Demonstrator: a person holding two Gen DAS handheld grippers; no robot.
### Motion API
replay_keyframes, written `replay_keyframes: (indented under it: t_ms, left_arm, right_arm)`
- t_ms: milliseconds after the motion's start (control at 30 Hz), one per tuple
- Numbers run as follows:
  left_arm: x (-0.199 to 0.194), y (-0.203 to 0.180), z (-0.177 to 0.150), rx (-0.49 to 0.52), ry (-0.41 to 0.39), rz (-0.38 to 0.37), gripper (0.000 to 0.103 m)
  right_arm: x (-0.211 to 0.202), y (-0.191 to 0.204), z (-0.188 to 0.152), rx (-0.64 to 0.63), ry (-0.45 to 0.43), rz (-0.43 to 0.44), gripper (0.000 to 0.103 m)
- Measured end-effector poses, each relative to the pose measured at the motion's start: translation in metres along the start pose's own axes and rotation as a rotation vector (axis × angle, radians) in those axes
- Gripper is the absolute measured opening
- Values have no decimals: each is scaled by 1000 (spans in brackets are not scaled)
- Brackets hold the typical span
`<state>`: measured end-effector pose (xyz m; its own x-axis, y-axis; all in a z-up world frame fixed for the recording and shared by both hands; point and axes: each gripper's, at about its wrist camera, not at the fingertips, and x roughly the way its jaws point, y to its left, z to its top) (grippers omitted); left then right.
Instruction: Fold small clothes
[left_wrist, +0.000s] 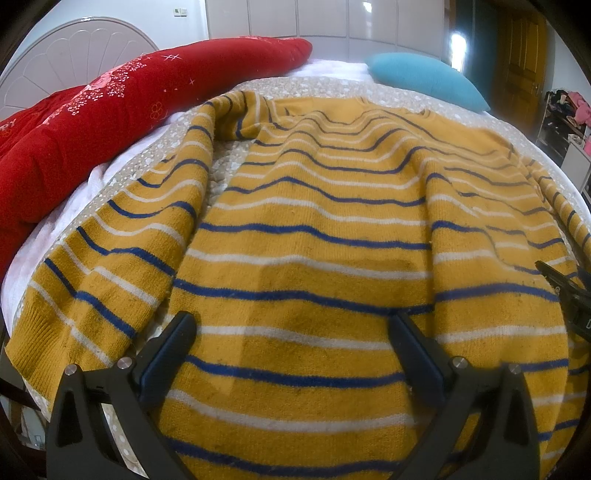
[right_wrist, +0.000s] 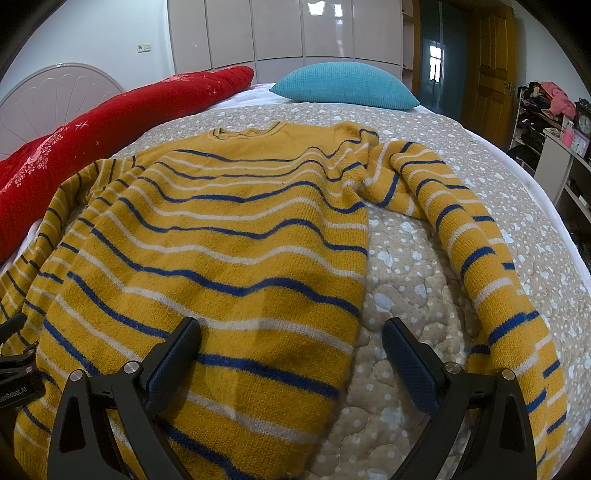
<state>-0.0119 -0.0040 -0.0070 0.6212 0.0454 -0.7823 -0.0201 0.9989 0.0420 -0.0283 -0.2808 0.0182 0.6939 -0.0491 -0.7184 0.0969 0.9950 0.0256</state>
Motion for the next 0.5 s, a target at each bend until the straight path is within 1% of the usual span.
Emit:
replay_keyframes:
  t_ms: [167, 233, 300, 400, 433, 467, 500]
  left_arm:
    - [0, 0, 1, -4, -5, -3, 103]
    - [-1, 1, 2, 0, -5, -16, 103]
    - [-2, 5, 4, 19, 16, -43, 103]
    - [-4, 25, 10, 26, 36, -101, 103]
    - [-5, 32, 10, 16, 35, -60, 103]
    - [-4, 44, 12, -4, 34, 12, 103]
    - [-4, 56, 14, -32, 33, 46, 103]
  right_arm:
    - [0, 0, 0, 0, -1, -1, 100]
    - [0, 0, 0, 0, -1, 0, 100]
    - [0, 0, 1, 1, 0, 1, 100]
    - [0, 0, 1, 1, 0, 1, 100]
    - [0, 0, 1, 1, 0, 1, 100]
    - [0, 0, 1, 1, -1, 1, 100]
    - [0, 0, 1, 1, -1, 1, 100]
